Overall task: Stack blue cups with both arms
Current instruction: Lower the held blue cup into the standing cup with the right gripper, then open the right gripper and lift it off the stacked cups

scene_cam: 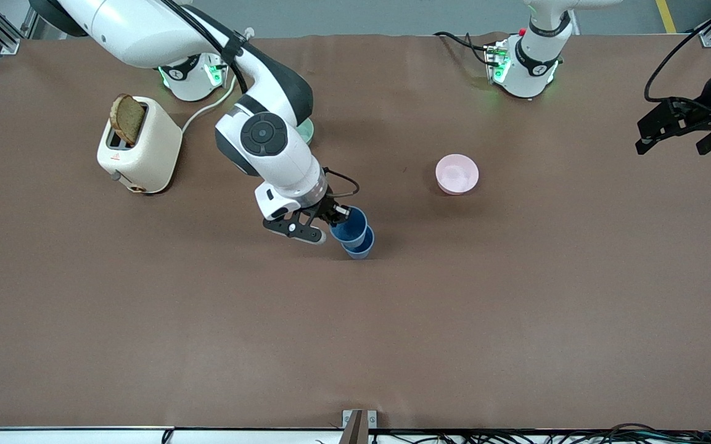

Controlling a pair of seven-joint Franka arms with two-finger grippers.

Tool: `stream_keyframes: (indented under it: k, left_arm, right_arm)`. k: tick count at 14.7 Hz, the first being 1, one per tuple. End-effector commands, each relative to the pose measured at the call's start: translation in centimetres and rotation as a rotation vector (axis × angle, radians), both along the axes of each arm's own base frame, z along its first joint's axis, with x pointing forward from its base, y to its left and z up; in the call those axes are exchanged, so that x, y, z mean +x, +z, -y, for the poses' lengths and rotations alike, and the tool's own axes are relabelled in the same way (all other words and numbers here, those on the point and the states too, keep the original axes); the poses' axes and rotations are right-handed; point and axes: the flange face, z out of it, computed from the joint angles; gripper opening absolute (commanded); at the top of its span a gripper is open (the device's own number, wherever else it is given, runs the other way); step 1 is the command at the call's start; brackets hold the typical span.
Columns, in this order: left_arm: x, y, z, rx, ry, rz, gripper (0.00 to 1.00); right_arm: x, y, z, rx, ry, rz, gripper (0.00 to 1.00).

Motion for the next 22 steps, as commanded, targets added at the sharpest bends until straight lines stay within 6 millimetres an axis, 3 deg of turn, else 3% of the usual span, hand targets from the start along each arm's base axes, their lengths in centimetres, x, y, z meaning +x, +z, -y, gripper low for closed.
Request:
stream_keyframes:
  k: [1, 7, 11, 13, 15, 18, 20, 22]
  left_arm:
    - [-0.5, 0.0, 0.0, -0.007, -0.004, -0.004, 1.00]
    - [-0.6, -0.2, 1.5, -0.006, -0.028, -0.007, 1.00]
    - [-0.7, -0.3, 1.5, -0.004, -0.031, -0.021, 1.00]
    - [-1.0, -0.2, 1.0, -0.003, -0.024, -0.035, 1.00]
    - [-1.1, -0.2, 0.5, -0.002, -0.038, -0.048, 1.00]
    - [-1.0, -0.2, -0.3, -0.002, -0.034, -0.048, 1.00]
    - [-0.9, -0.2, -0.4, 0.000, -0.036, -0.050, 1.00]
    - [-0.8, -0.2, -0.4, -0.002, -0.038, -0.045, 1.00]
  right_arm:
    - [-0.6, -0.7, -1.1, 0.003, 0.002, 0.026, 0.03]
    - [-1.4, -2.9, -1.5, -0.020, 0.041, 0.042, 0.03]
    - [-1.8, -4.1, -2.0, -0.023, 0.064, 0.055, 0.06]
    - [-1.9, -4.3, -2.1, -0.028, 0.072, 0.062, 0.12]
    - [-1.8, -4.3, -2.1, -0.031, 0.071, 0.061, 0.26]
    - [-1.1, -3.4, -1.5, -0.031, 0.062, 0.072, 0.67]
    - [0.0, -1.3, -0.1, -0.031, 0.035, 0.101, 0.98]
    - [1.5, 3.3, 3.7, -0.102, -0.007, 0.154, 1.00]
